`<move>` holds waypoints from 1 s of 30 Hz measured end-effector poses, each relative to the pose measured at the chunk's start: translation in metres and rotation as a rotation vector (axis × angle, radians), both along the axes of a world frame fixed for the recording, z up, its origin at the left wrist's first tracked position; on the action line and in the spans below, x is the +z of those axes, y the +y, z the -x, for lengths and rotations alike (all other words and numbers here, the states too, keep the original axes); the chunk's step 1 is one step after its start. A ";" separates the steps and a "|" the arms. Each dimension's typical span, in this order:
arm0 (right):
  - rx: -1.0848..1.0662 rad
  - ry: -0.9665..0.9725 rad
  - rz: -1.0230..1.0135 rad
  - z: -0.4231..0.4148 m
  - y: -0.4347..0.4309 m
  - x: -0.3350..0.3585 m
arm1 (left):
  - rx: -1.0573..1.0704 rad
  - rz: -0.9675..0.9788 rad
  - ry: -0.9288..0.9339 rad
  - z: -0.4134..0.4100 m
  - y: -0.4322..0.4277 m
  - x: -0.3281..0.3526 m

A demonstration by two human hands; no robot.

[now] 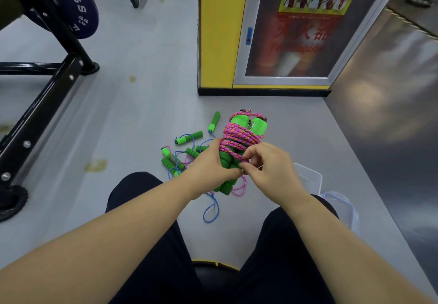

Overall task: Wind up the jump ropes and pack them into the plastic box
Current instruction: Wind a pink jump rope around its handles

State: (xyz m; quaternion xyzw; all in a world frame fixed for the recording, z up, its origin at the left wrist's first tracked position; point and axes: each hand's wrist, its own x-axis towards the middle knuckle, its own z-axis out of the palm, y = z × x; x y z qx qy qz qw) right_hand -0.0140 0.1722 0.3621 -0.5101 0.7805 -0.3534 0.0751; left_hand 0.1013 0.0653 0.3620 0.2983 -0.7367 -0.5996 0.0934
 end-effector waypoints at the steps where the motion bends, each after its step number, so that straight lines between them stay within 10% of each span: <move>1: -0.028 -0.022 0.012 -0.002 0.000 -0.001 | 0.007 -0.001 0.008 0.001 -0.001 0.000; 18: -0.112 -0.742 0.293 -0.011 -0.005 0.004 | 0.149 -0.563 0.230 0.004 -0.003 -0.011; 30: -0.078 -0.170 0.363 -0.011 -0.005 -0.008 | 0.207 -0.642 0.227 0.005 0.001 -0.010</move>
